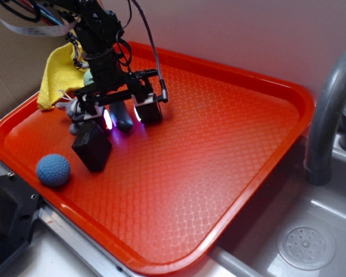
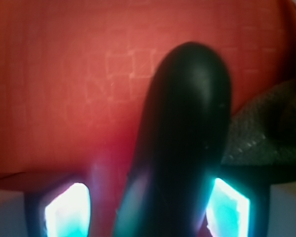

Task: Grab the plastic pickle.

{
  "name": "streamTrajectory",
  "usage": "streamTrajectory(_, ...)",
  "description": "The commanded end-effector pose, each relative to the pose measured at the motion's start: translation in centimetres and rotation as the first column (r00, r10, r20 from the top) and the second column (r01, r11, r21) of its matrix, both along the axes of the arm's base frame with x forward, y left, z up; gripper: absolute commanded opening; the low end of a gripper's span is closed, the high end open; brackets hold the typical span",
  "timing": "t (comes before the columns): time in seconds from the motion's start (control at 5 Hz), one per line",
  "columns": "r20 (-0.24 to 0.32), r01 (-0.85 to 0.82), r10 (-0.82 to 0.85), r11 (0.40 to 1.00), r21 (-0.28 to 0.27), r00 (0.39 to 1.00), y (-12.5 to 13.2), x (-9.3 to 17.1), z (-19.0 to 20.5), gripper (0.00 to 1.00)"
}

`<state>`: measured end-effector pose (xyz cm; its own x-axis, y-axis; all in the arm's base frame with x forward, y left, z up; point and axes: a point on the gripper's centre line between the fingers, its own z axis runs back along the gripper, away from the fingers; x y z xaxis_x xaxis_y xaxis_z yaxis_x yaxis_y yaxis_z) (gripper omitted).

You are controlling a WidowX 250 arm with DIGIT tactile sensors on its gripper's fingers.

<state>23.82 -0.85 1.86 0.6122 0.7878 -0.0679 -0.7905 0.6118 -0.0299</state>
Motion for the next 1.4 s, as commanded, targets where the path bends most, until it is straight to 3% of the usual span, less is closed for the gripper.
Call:
streamTrajectory(0.0, 0.019, 0.303, -0.308, 0.945, 0.118, 0.951, 0.9, 0.8, 2.4, 0.0)
streamTrajectory(0.2, 0.056, 0.517, -0.534, 0.836, 0.182, 0.844, -0.7, 1.3, 5.6, 0.0)
streamTrajectory(0.4, 0.112, 0.692, -0.725, 0.684, 0.23, 0.68, -2.7, -0.6, 10.7, 0.0)
streamTrajectory(0.6, 0.143, 0.837, -0.867, 0.498, 0.227, 0.477, -3.6, -3.1, 15.7, 0.0)
streamTrajectory(0.8, 0.19, 0.911, -0.926, 0.361, 0.199, 0.326, -4.2, -4.6, 17.8, 0.0)
streamTrajectory(1.0, 0.281, 0.913, -0.897, 0.387, 0.127, 0.341, -2.9, -3.7, 18.9, 0.0)
streamTrajectory(1.2, 0.262, 0.886, -0.896, 0.415, 0.207, 0.359, -1.6, -3.4, 20.6, 0.0)
